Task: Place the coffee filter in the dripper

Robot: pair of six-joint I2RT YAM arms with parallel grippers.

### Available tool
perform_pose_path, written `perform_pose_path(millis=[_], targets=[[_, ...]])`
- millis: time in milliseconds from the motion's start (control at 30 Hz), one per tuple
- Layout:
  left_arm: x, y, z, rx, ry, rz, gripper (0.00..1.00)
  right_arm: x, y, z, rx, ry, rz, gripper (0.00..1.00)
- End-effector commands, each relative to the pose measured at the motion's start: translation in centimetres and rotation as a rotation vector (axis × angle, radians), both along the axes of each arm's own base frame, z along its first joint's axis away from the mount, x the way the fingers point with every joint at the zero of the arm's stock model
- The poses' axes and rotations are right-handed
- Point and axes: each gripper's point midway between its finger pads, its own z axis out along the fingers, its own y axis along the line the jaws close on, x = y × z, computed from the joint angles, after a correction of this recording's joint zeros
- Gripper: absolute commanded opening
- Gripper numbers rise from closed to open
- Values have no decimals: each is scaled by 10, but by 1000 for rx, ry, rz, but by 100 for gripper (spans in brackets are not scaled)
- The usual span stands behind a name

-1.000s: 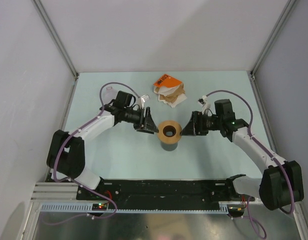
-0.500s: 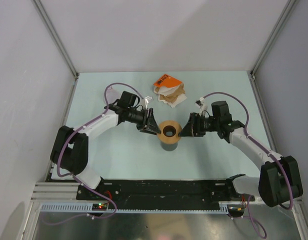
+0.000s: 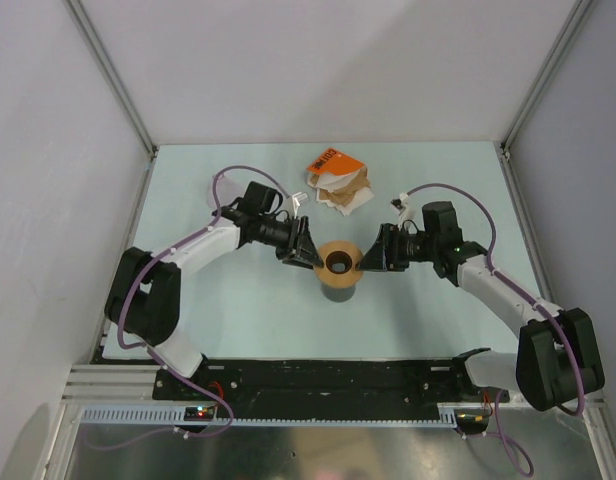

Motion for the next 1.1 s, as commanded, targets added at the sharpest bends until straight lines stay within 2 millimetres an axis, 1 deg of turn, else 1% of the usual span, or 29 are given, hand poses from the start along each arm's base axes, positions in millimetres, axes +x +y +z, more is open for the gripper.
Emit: perform_pose_path(millis=[0,133,433,567,733,833,900,1000,1067], targets=[[9,-11,22,-55,-51,-17,42,8,4,3,13,-32,-9,56],[8,-11,24,-60,-52,-21,41,9,5,6,25,-38,-11,53],[10,-16,28,-70,-57,-29,37,13,1,12,38,-48,-28,45],[12,-18,30,-76,-55,-30,36,14,0,13,41,-47,-34,44],[12,-18,24,-65,-40,-30,37,15,-4,8,23,-41,-44,44],[13,-19,20,-58,-36,-26,40,15,-7,5,13,-39,-44,44],[15,-19,19,-56,-31,-24,44,13,-8,3,5,-32,-42,44],[17,-19,17,-47,-32,-17,57,12,-8,1,-1,-25,-39,46],[18,-17,16,-40,-32,-7,66,12,-9,2,-3,-28,-43,53]])
